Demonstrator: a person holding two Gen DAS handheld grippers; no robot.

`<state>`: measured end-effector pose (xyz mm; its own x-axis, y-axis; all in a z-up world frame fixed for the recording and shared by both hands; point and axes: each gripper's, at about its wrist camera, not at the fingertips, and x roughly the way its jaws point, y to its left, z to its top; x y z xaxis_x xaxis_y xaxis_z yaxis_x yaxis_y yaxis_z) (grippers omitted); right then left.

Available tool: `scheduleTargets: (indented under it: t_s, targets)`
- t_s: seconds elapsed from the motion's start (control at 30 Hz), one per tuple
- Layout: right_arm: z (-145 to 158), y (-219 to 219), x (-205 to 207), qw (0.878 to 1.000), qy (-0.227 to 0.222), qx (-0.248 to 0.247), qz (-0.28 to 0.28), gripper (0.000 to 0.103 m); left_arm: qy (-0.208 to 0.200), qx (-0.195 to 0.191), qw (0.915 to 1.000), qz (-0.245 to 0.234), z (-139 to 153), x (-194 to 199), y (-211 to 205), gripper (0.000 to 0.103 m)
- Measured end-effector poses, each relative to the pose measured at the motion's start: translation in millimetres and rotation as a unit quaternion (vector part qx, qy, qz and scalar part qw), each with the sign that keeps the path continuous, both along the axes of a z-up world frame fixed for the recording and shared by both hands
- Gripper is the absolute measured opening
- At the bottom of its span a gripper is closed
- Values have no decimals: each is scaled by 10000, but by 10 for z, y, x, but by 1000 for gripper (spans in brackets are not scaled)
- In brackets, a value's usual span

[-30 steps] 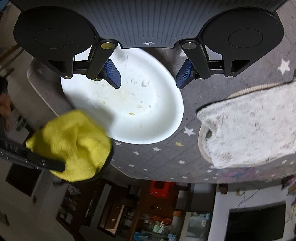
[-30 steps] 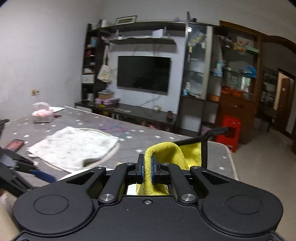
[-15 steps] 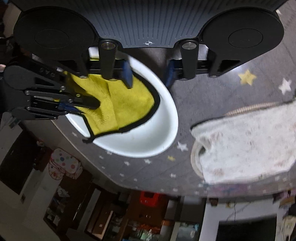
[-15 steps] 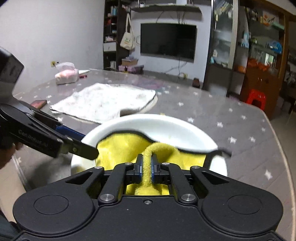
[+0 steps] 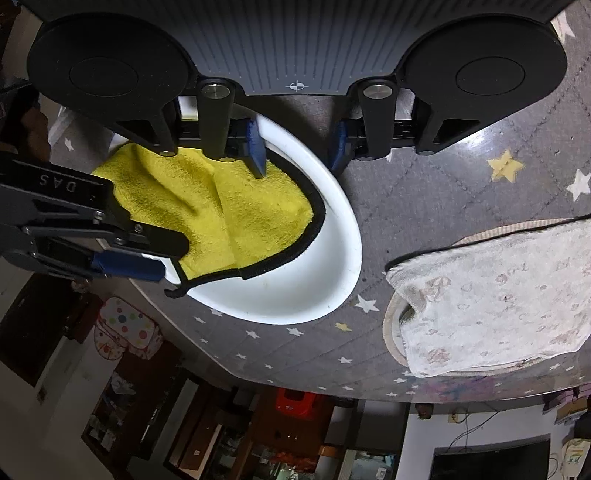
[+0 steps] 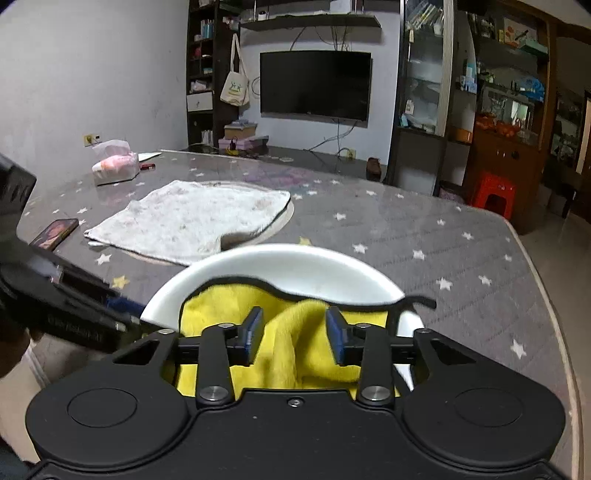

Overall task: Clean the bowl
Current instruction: 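Press the yellow cloth into the bowl with the right tool while the left tool holds the rim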

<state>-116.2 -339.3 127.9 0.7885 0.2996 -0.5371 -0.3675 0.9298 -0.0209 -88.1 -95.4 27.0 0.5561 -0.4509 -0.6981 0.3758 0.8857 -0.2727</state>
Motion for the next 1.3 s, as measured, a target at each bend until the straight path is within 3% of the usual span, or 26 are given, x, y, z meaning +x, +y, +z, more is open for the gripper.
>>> scheduleTargets:
  t_s: [0.33, 0.43, 0.67, 1.0, 1.3]
  targets:
    - [-271, 131, 239, 9982, 537, 258, 3, 52, 42, -29, 10000, 34, 7, -22, 3, 41]
    - [-356, 166, 308, 9968, 714, 345, -4, 44, 36, -18, 10000, 38, 6, -26, -5, 41]
    - [-381, 187, 154, 9973, 726, 116, 70, 35, -55, 117, 9999, 45, 11, -37, -60, 35]
    - [-343, 132, -27, 9956, 892, -263, 77, 34, -128, 351, 9993, 86, 26, -52, -123, 34]
    - [-403, -59, 162, 9963, 790, -216, -261, 34, -217, 545, 9983, 70, 44, -63, -167, 34]
